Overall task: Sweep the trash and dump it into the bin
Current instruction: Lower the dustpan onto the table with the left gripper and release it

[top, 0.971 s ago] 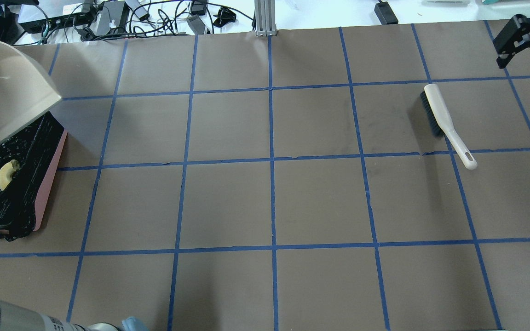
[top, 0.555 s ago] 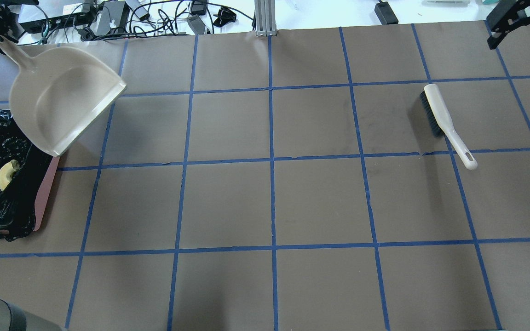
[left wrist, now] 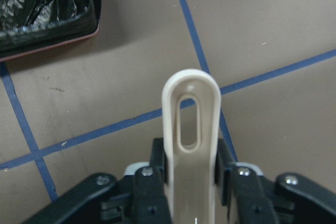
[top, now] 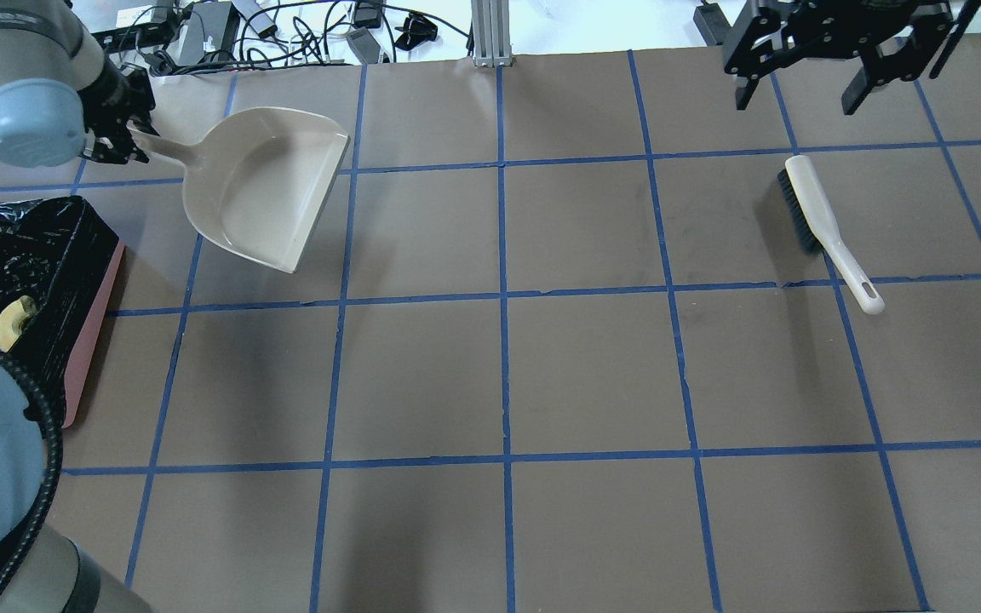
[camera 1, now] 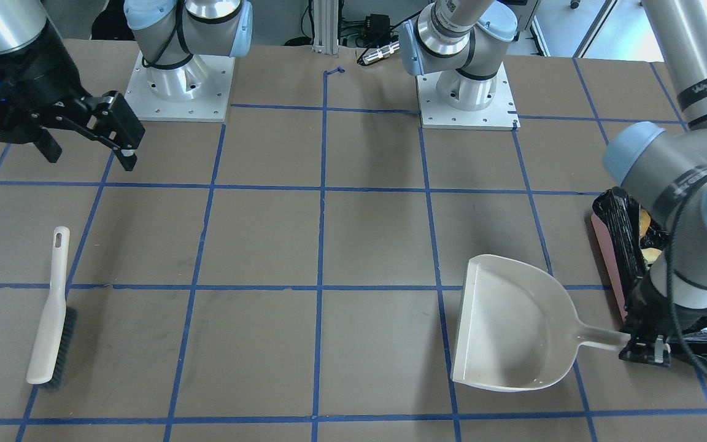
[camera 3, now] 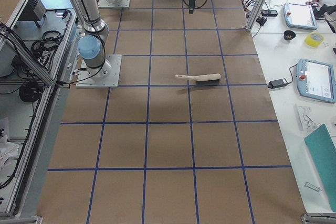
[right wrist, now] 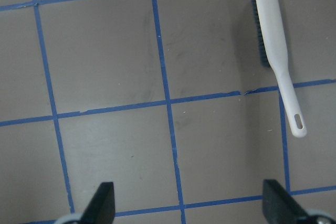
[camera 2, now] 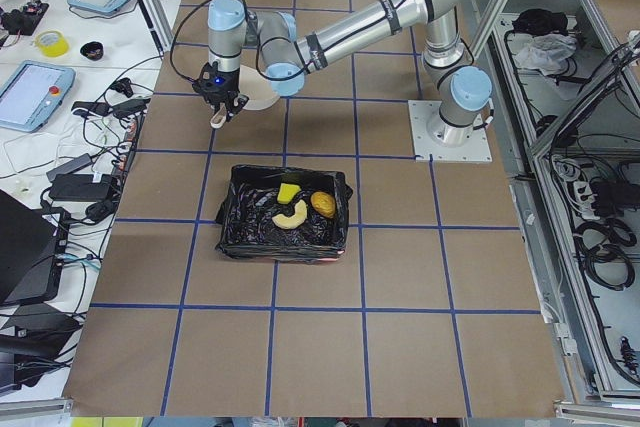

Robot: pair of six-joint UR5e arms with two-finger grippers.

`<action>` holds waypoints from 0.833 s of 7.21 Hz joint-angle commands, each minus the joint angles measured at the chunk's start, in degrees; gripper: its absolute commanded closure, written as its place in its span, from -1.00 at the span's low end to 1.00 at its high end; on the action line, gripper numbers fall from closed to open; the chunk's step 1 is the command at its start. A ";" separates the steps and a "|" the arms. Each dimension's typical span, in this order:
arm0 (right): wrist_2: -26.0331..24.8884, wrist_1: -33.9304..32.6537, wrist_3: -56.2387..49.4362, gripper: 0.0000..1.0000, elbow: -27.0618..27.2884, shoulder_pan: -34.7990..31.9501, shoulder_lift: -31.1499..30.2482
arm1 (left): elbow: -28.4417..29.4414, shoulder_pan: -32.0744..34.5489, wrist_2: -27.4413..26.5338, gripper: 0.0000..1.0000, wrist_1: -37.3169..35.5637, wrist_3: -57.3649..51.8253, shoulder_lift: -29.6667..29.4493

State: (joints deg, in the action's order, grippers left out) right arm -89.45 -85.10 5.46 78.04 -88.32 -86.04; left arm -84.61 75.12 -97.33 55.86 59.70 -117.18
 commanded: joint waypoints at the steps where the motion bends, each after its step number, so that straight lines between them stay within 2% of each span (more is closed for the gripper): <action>1: 0.69 -1.29 0.70 -1.00 4.89 -1.51 -4.20 | 0.23 1.88 -3.04 1.00 -4.14 5.68 -4.88; 2: 0.68 -7.48 0.52 -1.00 9.02 -1.51 -6.32 | 0.23 1.88 -3.39 1.00 -4.87 7.86 -6.21; 3: 0.86 -10.76 0.43 -1.00 9.41 -1.51 -6.25 | 0.41 2.05 -3.65 1.00 -5.05 9.10 -6.92; 6: -0.01 -10.01 -0.27 -1.00 8.01 -1.24 -5.38 | -0.03 5.21 -5.84 1.00 -5.49 12.81 -7.36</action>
State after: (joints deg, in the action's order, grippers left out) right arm -88.89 -95.31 5.66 86.55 -89.60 -91.85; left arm -84.36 79.33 -101.89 50.48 71.75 -124.49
